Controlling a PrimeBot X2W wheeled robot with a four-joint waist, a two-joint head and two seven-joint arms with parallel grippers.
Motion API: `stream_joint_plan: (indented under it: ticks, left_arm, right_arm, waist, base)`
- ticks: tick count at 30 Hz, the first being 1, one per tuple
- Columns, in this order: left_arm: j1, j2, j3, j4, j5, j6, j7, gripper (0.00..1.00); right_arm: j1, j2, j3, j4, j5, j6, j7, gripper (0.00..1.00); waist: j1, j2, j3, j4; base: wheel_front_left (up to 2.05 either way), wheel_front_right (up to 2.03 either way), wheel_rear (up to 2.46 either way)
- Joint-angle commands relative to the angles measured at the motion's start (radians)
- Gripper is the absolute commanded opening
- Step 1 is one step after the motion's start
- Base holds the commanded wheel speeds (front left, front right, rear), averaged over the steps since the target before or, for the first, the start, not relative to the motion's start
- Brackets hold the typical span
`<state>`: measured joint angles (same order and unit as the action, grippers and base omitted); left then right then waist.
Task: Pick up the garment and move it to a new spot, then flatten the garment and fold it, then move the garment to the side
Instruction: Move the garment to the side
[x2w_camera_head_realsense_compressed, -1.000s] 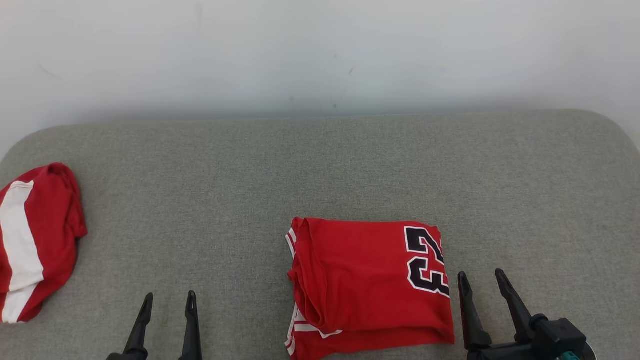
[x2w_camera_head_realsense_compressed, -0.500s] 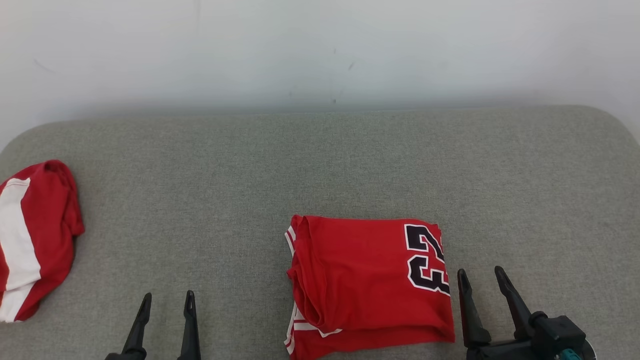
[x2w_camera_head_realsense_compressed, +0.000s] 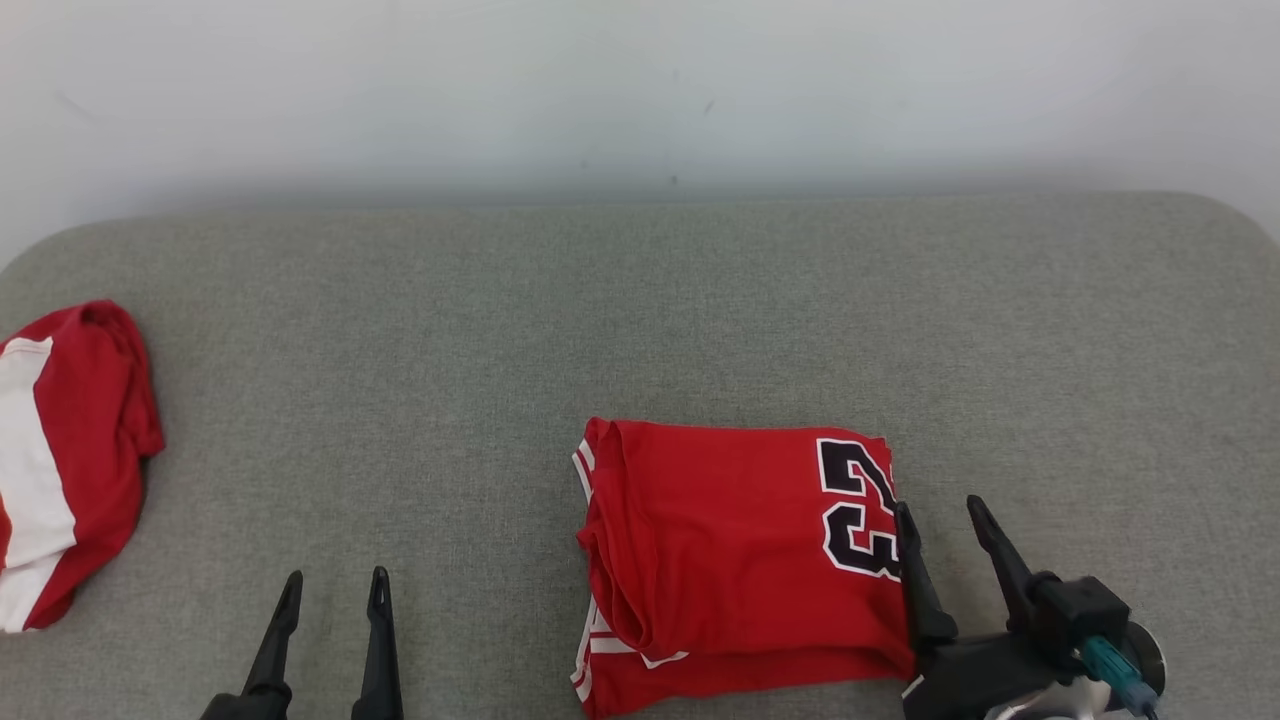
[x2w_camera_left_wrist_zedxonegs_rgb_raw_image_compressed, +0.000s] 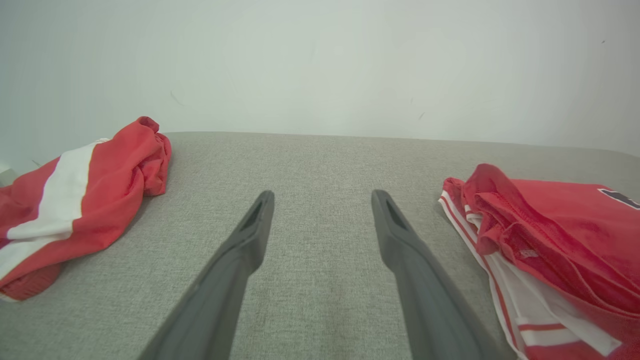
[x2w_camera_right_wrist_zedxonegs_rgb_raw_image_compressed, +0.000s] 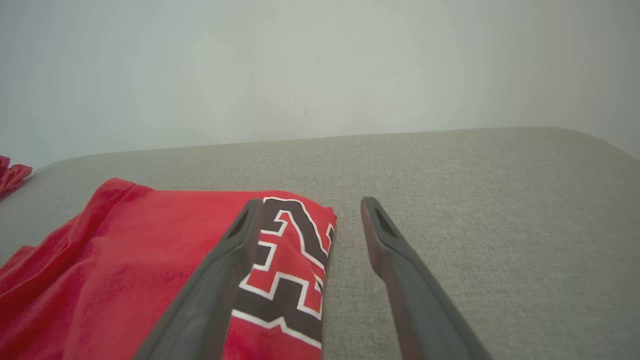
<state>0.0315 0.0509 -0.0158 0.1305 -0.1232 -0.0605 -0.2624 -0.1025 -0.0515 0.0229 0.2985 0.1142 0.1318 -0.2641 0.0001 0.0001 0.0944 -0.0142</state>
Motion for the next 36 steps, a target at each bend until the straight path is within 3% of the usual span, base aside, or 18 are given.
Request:
stream_joint_plan:
  ticks: [1,9,15,16,17,18,19,29,36]
  left_arm:
    - [-0.015,-0.001,0.002,0.0,0.001,0.001,-0.002,1.0]
    - [-0.032,-0.001,0.002,0.006,-0.004,-0.006,-0.002,1.0]
    - [-0.035,-0.001,0.004,0.01,-0.005,-0.007,-0.002,1.0]
    - [-0.036,-0.001,0.004,0.01,-0.004,-0.007,-0.002,1.0]
    - [-0.037,-0.001,0.005,0.011,-0.003,-0.007,-0.002,1.0]
    - [-0.039,-0.001,0.005,0.011,-0.002,-0.006,-0.002,1.0]
    - [-0.04,-0.001,0.005,0.012,-0.001,-0.007,-0.002,1.0]
    - [-0.054,-0.001,-0.01,0.005,-0.011,-0.006,-0.002,1.0]
    - [-0.088,-0.001,-0.019,-0.008,-0.005,-0.017,-0.002,1.0]
  right_arm:
    - [-0.024,0.002,0.002,0.035,-0.008,-0.003,-0.001,1.0]
    - [-0.175,0.002,0.006,0.335,-0.018,-0.003,-0.001,1.0]
    - [-0.245,0.002,0.06,0.511,0.048,-0.003,0.0,1.0]
    - [-0.252,0.003,0.075,0.537,0.055,-0.003,0.001,0.96]
    - [-0.26,0.003,0.086,0.552,0.063,-0.003,0.003,0.5]
    - [-0.27,0.004,0.094,0.559,0.073,-0.003,0.003,0.11]
    - [-0.276,0.004,0.099,0.564,0.078,-0.003,0.003,0.0]
    - [-0.397,-0.02,0.075,0.572,0.042,-0.003,-0.001,0.0]
    - [-0.554,-0.101,0.082,0.593,0.04,-0.003,0.0,0.0]
  waist:
    - [-0.0001,-0.0001,0.01,0.006]
    - [-0.0001,-0.0001,0.045,0.02]
    - [-0.0001,-0.0001,0.054,0.022]
    - [-0.0001,-0.0001,0.054,0.022]
    - [-0.0001,-0.0001,0.054,0.022]
    - [-0.0001,-0.0001,0.054,0.021]
    - [-0.0001,-0.0001,0.053,0.021]
    - [-0.0001,-0.0001,0.07,0.016]
    - [-0.0001,-0.0001,0.135,0.016]
  base:
    - [0.0,0.0,0.0]
    - [0.0,0.0,0.0]
    - [0.0,0.0,0.0]
    - [0.0,0.0,0.0]
    - [0.0,0.0,0.0]
    - [0.0,0.0,0.0]
    - [0.0,0.0,0.0]
    - [0.0,0.0,0.0]
    - [0.0,0.0,0.0]
